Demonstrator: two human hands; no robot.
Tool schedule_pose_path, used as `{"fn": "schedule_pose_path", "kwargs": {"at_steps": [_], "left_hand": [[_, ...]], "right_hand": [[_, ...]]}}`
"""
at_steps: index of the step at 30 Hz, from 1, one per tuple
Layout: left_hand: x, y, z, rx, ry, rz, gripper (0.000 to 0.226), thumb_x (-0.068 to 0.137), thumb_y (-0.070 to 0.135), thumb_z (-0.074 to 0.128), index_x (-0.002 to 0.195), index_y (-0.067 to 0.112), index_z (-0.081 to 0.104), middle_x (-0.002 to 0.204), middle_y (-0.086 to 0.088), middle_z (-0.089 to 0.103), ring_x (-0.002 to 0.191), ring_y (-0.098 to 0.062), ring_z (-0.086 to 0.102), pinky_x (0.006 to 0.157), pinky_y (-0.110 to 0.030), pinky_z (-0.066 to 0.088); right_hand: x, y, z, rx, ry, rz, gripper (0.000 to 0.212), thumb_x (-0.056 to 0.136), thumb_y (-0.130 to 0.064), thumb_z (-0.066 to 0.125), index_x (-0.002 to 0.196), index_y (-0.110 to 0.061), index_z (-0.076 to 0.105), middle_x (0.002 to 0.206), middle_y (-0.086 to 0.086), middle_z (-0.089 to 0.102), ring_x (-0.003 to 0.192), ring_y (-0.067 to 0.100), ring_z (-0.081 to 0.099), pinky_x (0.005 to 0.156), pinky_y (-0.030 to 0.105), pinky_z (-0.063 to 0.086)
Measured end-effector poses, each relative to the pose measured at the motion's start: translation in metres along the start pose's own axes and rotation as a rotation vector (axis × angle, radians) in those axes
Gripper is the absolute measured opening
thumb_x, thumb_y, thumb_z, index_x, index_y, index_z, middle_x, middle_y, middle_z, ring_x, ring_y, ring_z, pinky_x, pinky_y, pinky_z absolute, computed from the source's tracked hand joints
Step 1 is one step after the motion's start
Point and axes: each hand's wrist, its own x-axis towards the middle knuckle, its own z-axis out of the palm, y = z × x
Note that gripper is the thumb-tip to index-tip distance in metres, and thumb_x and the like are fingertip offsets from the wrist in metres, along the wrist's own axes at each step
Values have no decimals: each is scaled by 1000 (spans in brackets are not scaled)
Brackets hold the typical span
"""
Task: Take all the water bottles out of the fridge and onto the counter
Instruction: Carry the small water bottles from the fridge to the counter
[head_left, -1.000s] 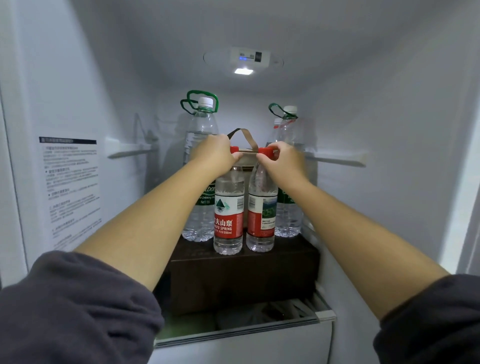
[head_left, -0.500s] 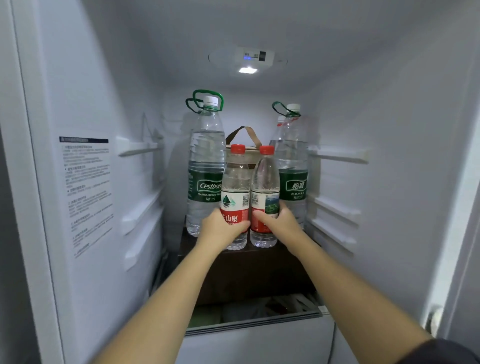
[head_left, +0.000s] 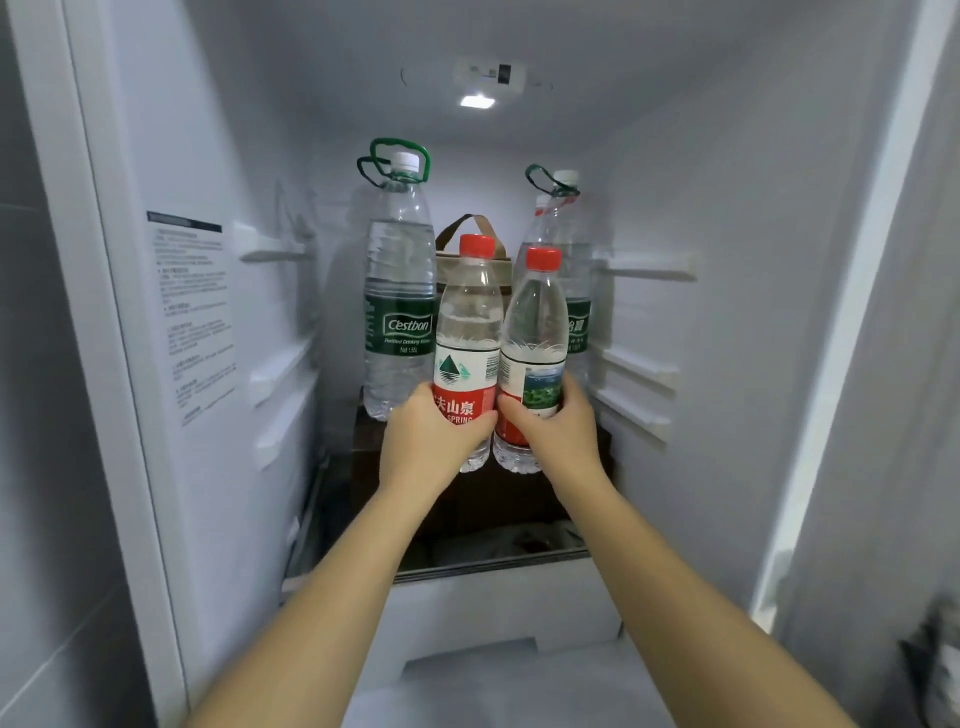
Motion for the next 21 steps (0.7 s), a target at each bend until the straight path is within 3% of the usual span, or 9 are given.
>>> {"fn": "schedule_pose_path", "kwargs": {"at_steps": [5,8,13,18,21], "left_hand": [[-67,-23,-8,-46,4,-44,63,63,48,82,116,24,61,109,6,71,91,-10,65,72,-22,47],[-110,-52,-2,-42,-13,-109,64,64,44,85,119,22,60,112,3,70,91,-10,62,75,-23,47],[-170,-105,14,-19,-84,-278,64,67,44,85,120,21,56,114,0,69,97,-21,66,80,-33,55],[-203,-137,25,-16,-93,-340,48,65,42,85,97,31,51,88,10,65,71,-7,59,56,-16,41],[-212,-148,30,5,-108,-367,45,65,41,85,93,31,51,79,17,59,66,5,54,51,-10,34]], "right_hand": [[-55,8,-23,-32,0,5,46,75,-16,83,107,-36,56,98,-18,67,88,-10,64,69,8,49],[-95,34,-38,-66,-10,62,50,73,-15,84,108,-38,55,102,-19,67,90,-10,63,71,8,50],[-151,85,-52,-136,-32,233,54,72,-19,86,104,-46,51,98,-31,60,90,-23,56,61,0,45],[-184,123,-57,-201,-23,311,56,71,-17,86,107,-42,51,103,-25,61,93,-15,59,66,2,46],[-193,135,-59,-222,7,316,59,71,-13,85,111,-37,50,100,-21,63,91,-11,61,65,4,47]]}}
